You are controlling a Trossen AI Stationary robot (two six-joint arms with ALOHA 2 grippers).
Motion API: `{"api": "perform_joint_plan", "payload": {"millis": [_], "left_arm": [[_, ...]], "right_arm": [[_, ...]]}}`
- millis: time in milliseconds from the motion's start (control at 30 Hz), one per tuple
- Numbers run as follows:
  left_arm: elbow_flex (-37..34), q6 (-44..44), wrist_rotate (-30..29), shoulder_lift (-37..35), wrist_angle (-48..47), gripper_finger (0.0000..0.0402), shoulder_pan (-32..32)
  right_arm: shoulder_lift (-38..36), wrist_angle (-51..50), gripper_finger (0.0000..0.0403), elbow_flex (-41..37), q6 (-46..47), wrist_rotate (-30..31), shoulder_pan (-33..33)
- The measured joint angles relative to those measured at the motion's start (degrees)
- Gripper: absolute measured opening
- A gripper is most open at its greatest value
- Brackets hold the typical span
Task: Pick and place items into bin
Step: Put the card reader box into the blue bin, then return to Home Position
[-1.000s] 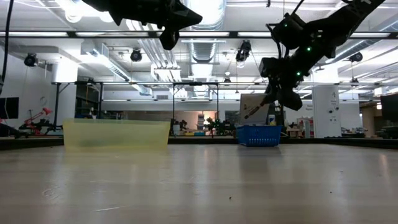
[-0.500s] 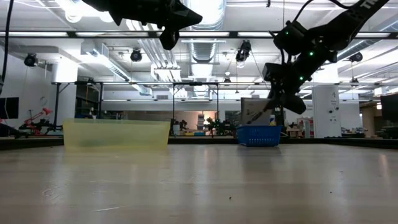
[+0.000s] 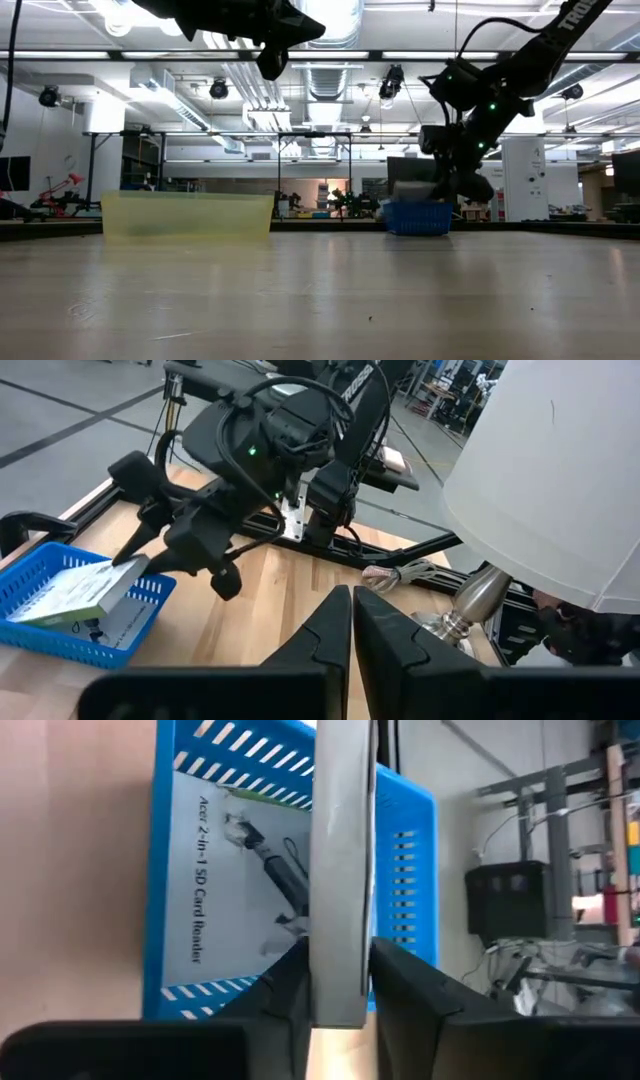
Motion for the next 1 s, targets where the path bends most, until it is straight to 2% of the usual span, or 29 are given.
{"api": "perform_joint_plan", "payload": {"millis": [267,500,733,1000], "left_arm": [[0.0,-0.1,0.0,0.0,0.0,0.0000,0.0],[0.0,-0.1,0.0,0.0,-0.1,0.0000,0.0],[0.0,0.0,0.0,0.0,-0.1,0.0000,0.0],[0.0,0.5,0.0,0.0,0.0,0.0000,0.5]], "right_arm": [[-0.4,-1.3,0.0153,0.3,3.2,-0.2,0.2],[-1.4,-12.8,0.0189,4.9,9.3,-1.7,0.1],[-1.5,-20.2,0.0191,10.2,16.6,-10.1,0.2],[-4.9,-19.5,0.0183,14.7,29.1,-26.6,0.1]]}}
